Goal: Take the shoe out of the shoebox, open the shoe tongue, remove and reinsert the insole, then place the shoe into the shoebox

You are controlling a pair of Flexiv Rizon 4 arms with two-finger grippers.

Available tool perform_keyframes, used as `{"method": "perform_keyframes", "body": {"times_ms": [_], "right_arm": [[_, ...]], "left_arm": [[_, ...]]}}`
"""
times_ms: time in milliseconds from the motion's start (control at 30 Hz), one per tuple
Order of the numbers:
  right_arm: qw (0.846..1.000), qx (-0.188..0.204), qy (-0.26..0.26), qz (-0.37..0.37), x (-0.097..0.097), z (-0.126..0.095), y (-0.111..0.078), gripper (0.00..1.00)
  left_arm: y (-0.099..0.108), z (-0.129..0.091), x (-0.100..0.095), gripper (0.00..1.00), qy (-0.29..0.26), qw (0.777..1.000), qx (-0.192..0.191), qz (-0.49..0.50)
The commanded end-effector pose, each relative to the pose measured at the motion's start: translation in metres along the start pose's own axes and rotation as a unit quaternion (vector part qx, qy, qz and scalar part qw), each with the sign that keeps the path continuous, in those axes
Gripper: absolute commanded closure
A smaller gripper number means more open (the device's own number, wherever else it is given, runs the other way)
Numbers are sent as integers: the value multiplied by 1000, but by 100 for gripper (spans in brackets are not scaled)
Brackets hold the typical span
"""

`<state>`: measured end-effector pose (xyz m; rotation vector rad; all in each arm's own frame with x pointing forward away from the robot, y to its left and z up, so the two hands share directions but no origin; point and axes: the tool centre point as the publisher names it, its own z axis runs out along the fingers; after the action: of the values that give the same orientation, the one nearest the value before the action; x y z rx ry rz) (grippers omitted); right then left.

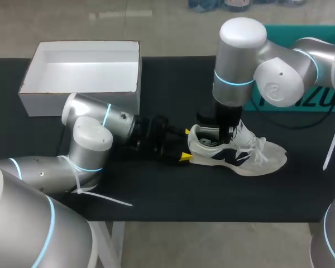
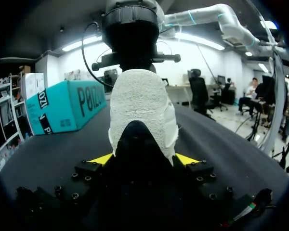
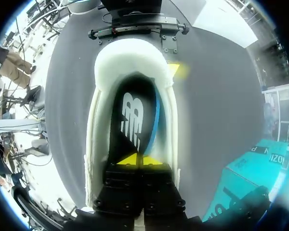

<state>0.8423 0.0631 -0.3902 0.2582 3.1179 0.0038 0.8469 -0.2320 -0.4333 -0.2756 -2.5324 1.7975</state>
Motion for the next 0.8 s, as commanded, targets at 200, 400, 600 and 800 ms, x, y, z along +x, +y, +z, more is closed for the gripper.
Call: {"method": "perform_keyframes", "body": {"times_ms": [200, 400, 600, 800], "right_arm": [[1000, -5, -11, 6, -5, -18, -8, 100], [1000, -1, -17, 23, -7, -21, -22, 100], [998, -14, -23, 50, -9, -21, -38, 100], [997, -33, -35, 64, -11, -24, -40, 100]], "left_arm": [[2, 4, 0, 100, 0, 1000, -1, 0], [2, 4, 0, 100, 0, 1000, -1, 0], [2, 4, 0, 100, 0, 1000, -1, 0], [2, 4, 0, 100, 0, 1000, -1, 0]]}}
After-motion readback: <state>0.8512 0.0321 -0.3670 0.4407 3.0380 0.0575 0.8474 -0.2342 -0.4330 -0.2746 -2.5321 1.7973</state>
